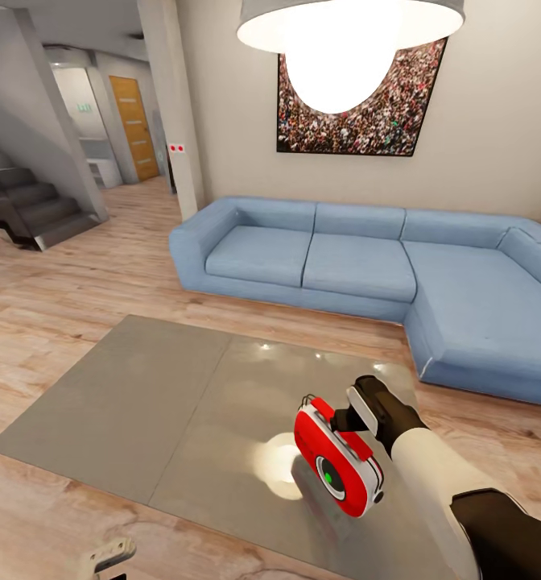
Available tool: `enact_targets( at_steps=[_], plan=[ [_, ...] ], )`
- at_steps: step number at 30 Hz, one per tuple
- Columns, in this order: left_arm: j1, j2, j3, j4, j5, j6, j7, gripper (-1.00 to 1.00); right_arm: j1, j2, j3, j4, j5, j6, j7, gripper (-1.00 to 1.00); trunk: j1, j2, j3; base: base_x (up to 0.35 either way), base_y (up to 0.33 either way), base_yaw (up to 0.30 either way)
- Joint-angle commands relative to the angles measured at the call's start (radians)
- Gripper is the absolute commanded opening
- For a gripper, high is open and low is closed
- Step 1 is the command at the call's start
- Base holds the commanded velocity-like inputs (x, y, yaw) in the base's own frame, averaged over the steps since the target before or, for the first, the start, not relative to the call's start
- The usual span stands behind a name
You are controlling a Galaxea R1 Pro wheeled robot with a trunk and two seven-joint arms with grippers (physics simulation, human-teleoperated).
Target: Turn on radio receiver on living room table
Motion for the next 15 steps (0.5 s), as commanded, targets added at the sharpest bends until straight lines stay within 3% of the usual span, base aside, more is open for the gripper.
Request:
enact_targets(
  at_steps=[1, 9, 15],
  plan=[
    [0.000, 0.000, 0.000, 0.000, 0.000, 0.000, 0.000, -1.00, 0.000, 0.000, -0.003, 0.000, -0.010, -0.002, -0.006, -1.00, 0.000, 0.000, 0.000, 0.000, 0.000, 0.000],
    [0.000, 0.000, 0.000, 0.000, 0.000, 0.000, 0.000, -1.00, -0.001, 0.000, -0.003, 0.000, -0.011, -0.002, -0.006, -1.00, 0.027, -0.049, -0.022, 0.000, 0.000, 0.000],
    [0.000, 0.000, 0.000, 0.000, 0.000, 0.000, 0.000, -1.00, -0.001, 0.000, -0.003, 0.000, -0.011, -0.002, -0.006, -1.00, 0.027, -0.049, -0.022, 0.000, 0.000, 0.000]
  ],
)
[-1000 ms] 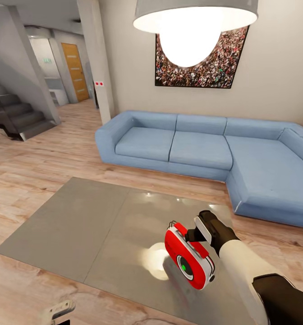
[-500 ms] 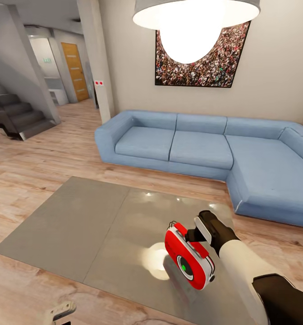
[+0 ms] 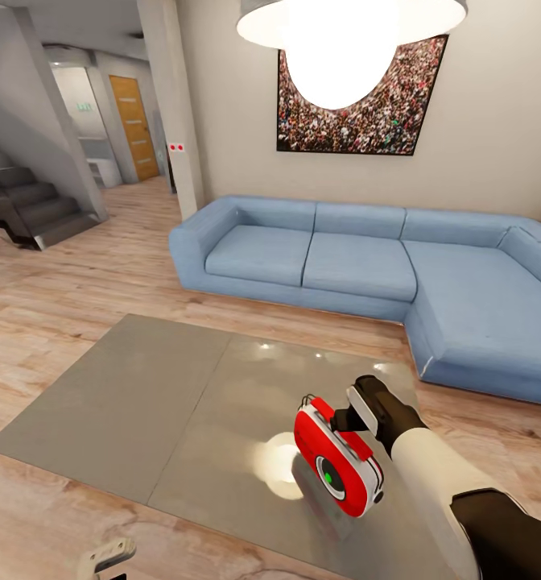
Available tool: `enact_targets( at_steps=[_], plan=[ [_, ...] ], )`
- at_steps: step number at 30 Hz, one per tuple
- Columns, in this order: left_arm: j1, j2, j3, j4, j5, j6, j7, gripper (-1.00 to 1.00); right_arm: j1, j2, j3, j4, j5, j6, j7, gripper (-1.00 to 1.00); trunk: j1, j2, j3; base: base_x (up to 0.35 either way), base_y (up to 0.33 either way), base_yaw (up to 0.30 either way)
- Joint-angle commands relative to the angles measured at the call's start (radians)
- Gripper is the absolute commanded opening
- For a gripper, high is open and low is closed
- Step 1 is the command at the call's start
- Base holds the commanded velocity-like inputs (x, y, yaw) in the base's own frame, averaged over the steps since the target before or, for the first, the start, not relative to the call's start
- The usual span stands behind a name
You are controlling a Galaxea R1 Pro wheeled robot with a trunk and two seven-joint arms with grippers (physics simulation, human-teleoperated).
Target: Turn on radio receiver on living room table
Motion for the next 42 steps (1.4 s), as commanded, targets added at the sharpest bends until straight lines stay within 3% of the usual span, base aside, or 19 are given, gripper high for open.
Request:
enact_targets(
  at_steps=[1, 14, 23, 29, 42],
  plan=[
    [0.000, 0.000, 0.000, 0.000, 0.000, 0.000, 0.000, -1.00, 0.000, 0.000, -0.002, 0.000, -0.010, -0.002, -0.006, -1.00, 0.000, 0.000, 0.000, 0.000, 0.000, 0.000],
    [0.000, 0.000, 0.000, 0.000, 0.000, 0.001, 0.000, -1.00, 0.000, 0.000, -0.002, 0.000, -0.010, -0.002, -0.006, -1.00, 0.042, -0.077, -0.034, 0.000, 0.000, 0.000],
    [0.000, 0.000, 0.000, 0.000, 0.000, 0.000, 0.000, -1.00, 0.000, 0.000, -0.002, 0.000, -0.010, -0.002, -0.006, -1.00, 0.042, -0.077, -0.034, 0.000, 0.000, 0.000],
    [0.000, 0.000, 0.000, 0.000, 0.000, 0.001, 0.000, -1.00, 0.000, 0.000, -0.002, 0.000, -0.010, -0.002, -0.006, -1.00, 0.065, -0.119, -0.053, 0.000, 0.000, 0.000],
    [0.000, 0.000, 0.000, 0.000, 0.000, 0.001, 0.000, -1.00, 0.000, 0.000, 0.000, 0.000, -0.009, -0.002, -0.005, -1.00, 0.065, -0.119, -0.053, 0.000, 0.000, 0.000]
  ],
)
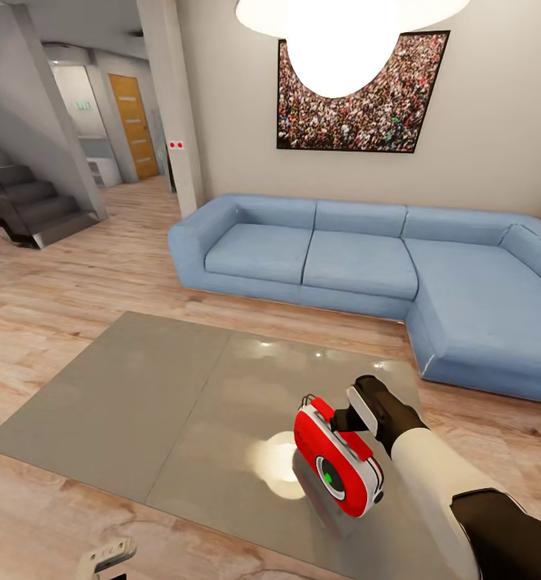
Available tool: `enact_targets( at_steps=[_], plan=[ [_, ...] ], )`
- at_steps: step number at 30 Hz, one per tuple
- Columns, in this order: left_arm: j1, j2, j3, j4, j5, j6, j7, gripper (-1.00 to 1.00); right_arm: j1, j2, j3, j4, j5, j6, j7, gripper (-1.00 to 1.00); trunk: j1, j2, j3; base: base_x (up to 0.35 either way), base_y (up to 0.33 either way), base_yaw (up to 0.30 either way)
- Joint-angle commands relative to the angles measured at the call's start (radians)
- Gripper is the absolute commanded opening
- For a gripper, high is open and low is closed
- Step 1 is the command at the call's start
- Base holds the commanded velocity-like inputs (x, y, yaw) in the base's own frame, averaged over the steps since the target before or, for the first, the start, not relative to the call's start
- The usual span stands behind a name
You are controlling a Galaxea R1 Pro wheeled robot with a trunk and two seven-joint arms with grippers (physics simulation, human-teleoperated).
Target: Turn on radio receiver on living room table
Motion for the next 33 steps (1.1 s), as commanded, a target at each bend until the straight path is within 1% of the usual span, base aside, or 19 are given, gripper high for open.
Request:
enact_targets(
  at_steps=[1, 15, 18, 24, 27, 31, 33],
  plan=[
    [0.000, 0.000, 0.000, 0.000, 0.000, 0.000, 0.000, -1.00, 0.000, 0.000, -0.002, 0.000, -0.010, -0.002, -0.006, -1.00, 0.000, 0.000, 0.000, 0.000, 0.000, 0.000],
    [0.000, 0.001, 0.001, 0.000, 0.000, 0.000, 0.000, -1.00, 0.000, 0.001, -0.002, 0.014, -0.011, 0.002, -0.006, -1.00, 0.000, 0.000, 0.000, 0.000, 0.000, 0.000],
    [0.005, -0.016, -0.012, 0.017, 0.000, 0.002, 0.002, -1.00, 0.007, 0.018, 0.000, 0.034, -0.003, 0.000, -0.007, -1.00, 0.000, 0.000, 0.000, 0.000, 0.000, 0.000],
    [0.011, -0.050, -0.012, 0.050, 0.000, 0.002, 0.003, -1.00, 0.008, 0.051, 0.000, 0.071, -0.006, -0.001, -0.005, -1.00, 0.000, 0.000, 0.000, 0.000, 0.000, 0.000],
    [0.012, -0.067, -0.012, 0.067, 0.000, 0.002, 0.003, -1.00, 0.008, 0.055, 0.000, 0.089, -0.008, -0.002, -0.006, -1.00, 0.000, 0.000, 0.000, 0.000, 0.000, 0.000],
    [0.012, -0.089, -0.012, 0.069, 0.000, 0.003, 0.003, -1.00, 0.008, 0.055, 0.000, 0.096, -0.004, -0.002, -0.008, -1.00, 0.000, 0.000, 0.000, 0.000, 0.000, 0.000],
    [0.012, -0.094, -0.012, 0.069, 0.000, 0.003, 0.003, -1.00, 0.008, 0.055, 0.000, 0.097, -0.006, -0.002, -0.009, -1.00, 0.000, 0.000, 0.000, 0.000, 0.000, 0.000]
  ],
)
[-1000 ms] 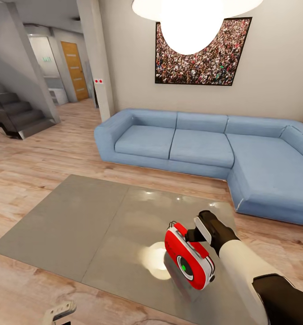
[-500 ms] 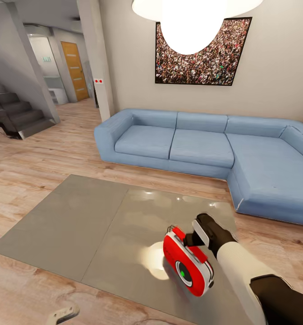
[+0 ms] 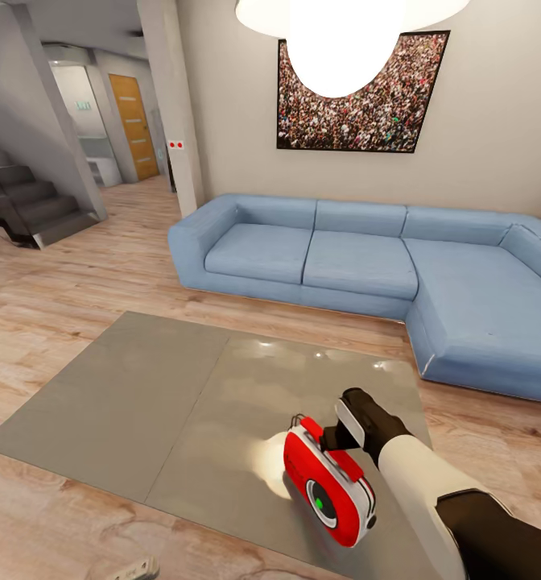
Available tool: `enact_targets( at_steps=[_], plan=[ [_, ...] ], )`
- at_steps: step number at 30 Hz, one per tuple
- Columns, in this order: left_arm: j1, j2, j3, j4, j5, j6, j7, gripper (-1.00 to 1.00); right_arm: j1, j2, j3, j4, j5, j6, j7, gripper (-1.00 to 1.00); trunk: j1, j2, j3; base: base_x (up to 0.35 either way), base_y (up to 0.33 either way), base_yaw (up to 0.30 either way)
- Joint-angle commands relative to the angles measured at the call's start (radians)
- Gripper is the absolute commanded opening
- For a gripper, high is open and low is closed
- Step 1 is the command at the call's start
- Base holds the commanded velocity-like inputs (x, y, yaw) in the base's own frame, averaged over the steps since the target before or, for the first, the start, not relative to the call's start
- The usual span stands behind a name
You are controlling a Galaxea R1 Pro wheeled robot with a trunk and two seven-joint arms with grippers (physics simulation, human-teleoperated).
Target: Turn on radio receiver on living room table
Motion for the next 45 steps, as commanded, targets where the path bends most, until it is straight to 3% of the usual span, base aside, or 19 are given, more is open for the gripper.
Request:
enact_targets(
  at_steps=[1, 25, 34, 40, 45],
  plan=[
    [0.000, 0.000, 0.000, 0.000, 0.000, 0.000, 0.000, -1.00, 0.000, 0.000, -0.003, 0.000, -0.009, -0.002, -0.008, -1.00, 0.000, 0.000, 0.000, 0.000, 0.000, 0.000],
    [0.000, 0.001, 0.000, -0.003, 0.000, 0.002, 0.001, -1.00, 0.000, 0.000, -0.003, 0.000, -0.005, 0.003, -0.007, -1.00, 0.000, 0.000, 0.000, 0.000, 0.000, 0.000],
    [0.000, 0.005, -0.005, -0.015, 0.000, 0.045, 0.002, -1.00, 0.000, 0.001, 0.003, -0.011, 0.004, -0.006, -0.006, -1.00, 0.000, 0.000, 0.000, 0.000, 0.000, 0.000],
    [0.000, 0.005, -0.003, -0.019, 0.000, 0.046, 0.002, -1.00, 0.000, 0.002, 0.004, -0.038, 0.005, -0.065, -0.004, -1.00, 0.000, 0.000, 0.000, 0.000, 0.000, 0.000],
    [0.000, 0.005, 0.004, -0.043, 0.000, 0.046, 0.002, -1.00, -0.002, 0.005, 0.001, -0.076, 0.004, -0.064, -0.006, -1.00, 0.000, 0.000, 0.000, 0.000, 0.000, 0.000]
  ],
)
